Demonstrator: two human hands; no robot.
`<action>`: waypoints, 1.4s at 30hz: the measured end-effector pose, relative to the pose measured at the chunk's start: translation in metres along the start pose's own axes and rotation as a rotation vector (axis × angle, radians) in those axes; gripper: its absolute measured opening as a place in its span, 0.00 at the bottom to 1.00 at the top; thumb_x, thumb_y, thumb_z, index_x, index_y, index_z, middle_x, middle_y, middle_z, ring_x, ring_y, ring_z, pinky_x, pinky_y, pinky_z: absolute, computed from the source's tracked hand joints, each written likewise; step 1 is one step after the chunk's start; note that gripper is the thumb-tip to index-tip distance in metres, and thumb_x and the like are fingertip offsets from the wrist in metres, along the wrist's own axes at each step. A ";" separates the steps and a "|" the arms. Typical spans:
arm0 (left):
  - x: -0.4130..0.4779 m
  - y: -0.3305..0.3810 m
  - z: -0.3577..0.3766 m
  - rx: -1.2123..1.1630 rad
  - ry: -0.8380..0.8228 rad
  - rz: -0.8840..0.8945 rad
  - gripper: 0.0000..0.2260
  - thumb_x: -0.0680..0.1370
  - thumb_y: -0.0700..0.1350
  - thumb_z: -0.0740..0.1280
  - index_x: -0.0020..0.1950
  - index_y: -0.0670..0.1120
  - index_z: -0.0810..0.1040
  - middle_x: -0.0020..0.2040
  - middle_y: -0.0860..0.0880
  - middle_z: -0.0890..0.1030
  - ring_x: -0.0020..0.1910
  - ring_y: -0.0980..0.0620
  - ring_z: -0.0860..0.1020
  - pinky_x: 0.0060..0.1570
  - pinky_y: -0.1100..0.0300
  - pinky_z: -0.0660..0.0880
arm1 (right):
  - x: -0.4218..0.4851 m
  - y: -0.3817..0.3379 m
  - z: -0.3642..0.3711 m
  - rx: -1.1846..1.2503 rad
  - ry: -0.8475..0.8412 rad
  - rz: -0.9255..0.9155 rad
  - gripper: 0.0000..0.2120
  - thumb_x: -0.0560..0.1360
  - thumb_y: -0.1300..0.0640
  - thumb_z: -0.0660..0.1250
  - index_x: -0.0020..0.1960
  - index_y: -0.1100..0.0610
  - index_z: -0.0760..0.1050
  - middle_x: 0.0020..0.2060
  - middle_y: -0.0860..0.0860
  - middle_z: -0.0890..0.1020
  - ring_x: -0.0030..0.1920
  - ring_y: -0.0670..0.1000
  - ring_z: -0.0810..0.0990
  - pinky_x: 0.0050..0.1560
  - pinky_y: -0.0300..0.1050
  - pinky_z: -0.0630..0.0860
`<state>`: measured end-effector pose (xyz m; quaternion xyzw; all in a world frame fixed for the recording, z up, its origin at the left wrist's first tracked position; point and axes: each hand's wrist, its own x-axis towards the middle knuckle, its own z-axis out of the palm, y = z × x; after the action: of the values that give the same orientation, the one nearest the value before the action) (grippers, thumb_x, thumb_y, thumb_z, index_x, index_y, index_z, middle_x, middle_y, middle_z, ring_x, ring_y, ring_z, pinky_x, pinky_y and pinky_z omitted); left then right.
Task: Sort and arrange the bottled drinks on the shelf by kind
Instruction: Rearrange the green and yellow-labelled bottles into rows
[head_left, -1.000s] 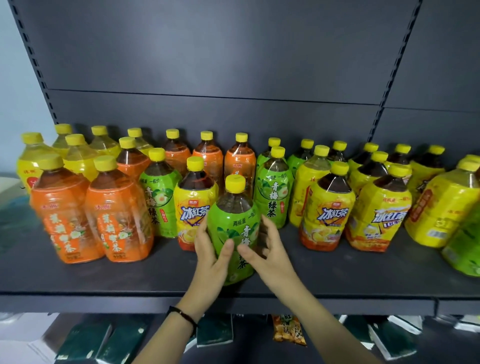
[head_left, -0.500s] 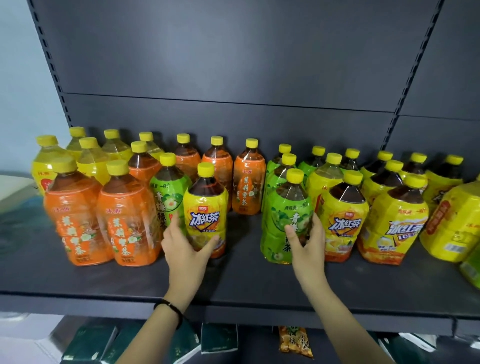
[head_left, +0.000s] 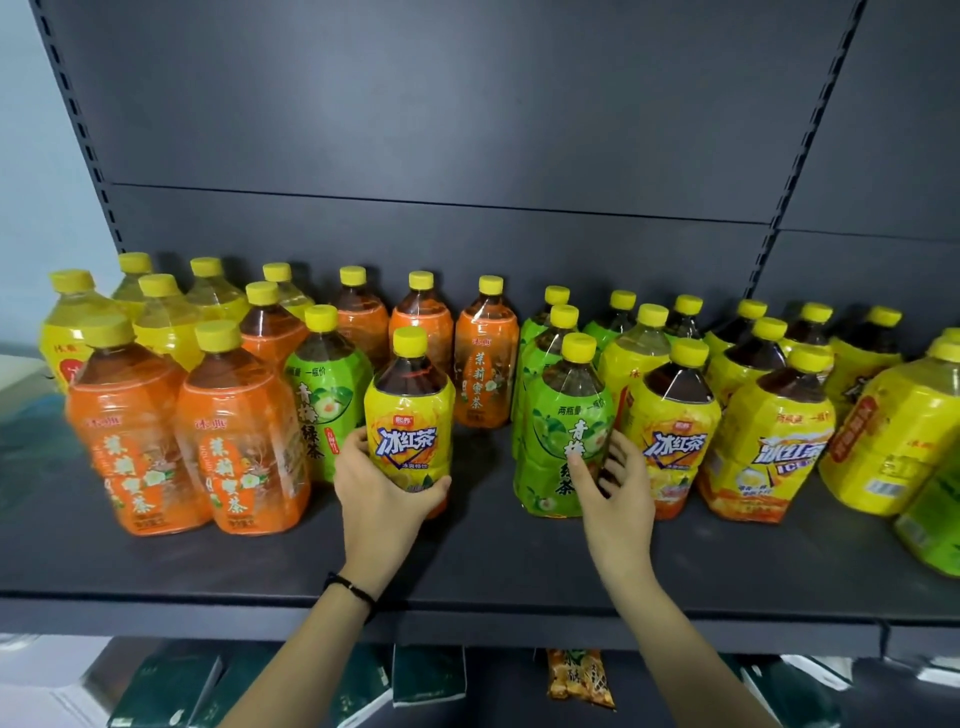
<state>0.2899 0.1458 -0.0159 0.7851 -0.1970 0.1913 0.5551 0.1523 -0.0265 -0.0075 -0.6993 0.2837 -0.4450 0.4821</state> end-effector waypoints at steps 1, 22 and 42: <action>-0.003 0.001 0.000 0.000 -0.014 -0.006 0.44 0.55 0.50 0.83 0.65 0.42 0.65 0.56 0.49 0.68 0.58 0.49 0.69 0.57 0.55 0.70 | -0.001 -0.001 0.001 -0.013 0.000 -0.010 0.31 0.71 0.51 0.72 0.70 0.53 0.65 0.63 0.48 0.71 0.63 0.50 0.71 0.65 0.52 0.73; -0.031 0.020 -0.008 -0.507 -0.679 -0.189 0.40 0.51 0.60 0.80 0.58 0.62 0.66 0.55 0.57 0.79 0.51 0.67 0.78 0.44 0.72 0.75 | 0.030 0.006 -0.075 0.060 0.124 0.129 0.39 0.69 0.51 0.75 0.74 0.51 0.59 0.65 0.47 0.69 0.64 0.47 0.69 0.60 0.43 0.69; -0.114 0.104 0.082 -0.418 -0.517 -0.169 0.39 0.48 0.70 0.76 0.56 0.61 0.72 0.51 0.67 0.80 0.49 0.66 0.79 0.45 0.65 0.74 | 0.034 0.035 -0.196 0.137 -0.030 0.062 0.36 0.64 0.54 0.78 0.65 0.42 0.62 0.55 0.42 0.77 0.55 0.44 0.78 0.54 0.50 0.79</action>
<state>0.1454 0.0475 -0.0176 0.6903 -0.3006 -0.1051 0.6497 -0.0074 -0.1503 -0.0012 -0.6621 0.2670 -0.4375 0.5467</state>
